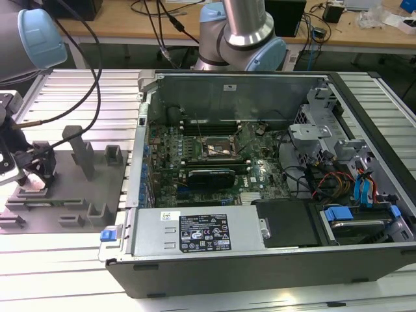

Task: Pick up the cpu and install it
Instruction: 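Pick up the cpu and move it towards the insertion slot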

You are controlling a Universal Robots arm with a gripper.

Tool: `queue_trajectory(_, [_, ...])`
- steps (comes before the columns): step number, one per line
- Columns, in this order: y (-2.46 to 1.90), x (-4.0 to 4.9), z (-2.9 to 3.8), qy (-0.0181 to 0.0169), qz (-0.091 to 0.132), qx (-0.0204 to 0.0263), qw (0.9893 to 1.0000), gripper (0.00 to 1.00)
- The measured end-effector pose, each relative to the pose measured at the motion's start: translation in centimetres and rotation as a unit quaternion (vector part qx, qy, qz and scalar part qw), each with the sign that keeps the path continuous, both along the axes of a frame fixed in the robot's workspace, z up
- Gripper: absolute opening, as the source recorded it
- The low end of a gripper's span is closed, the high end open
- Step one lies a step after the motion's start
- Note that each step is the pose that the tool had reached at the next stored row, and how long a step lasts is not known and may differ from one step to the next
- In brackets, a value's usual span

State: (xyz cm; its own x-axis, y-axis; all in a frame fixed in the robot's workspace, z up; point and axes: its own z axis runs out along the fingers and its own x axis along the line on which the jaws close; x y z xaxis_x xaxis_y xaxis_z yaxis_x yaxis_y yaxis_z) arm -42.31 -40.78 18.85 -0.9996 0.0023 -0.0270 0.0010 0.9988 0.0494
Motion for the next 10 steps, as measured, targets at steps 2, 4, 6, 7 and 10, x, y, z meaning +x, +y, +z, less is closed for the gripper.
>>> queue_trajectory(2, [0.0, 0.0, 0.12, -0.0002, 0.0, 0.0001, 1.0, 0.55])
queue_trajectory(4, [0.0, 0.0, 0.78, 0.0, 0.0, 0.0, 1.0, 0.55])
queue_trajectory(6, [0.0, 0.0, 1.78, 0.0, 0.0, 0.0, 1.0, 0.55])
queue_trajectory(7, [0.0, 0.0, 2.32, 0.0, 0.0, 0.0, 1.0, 0.55])
queue_trajectory(10, [0.0, 0.0, 3.36, 0.0, 0.0, 0.0, 1.0, 0.55])
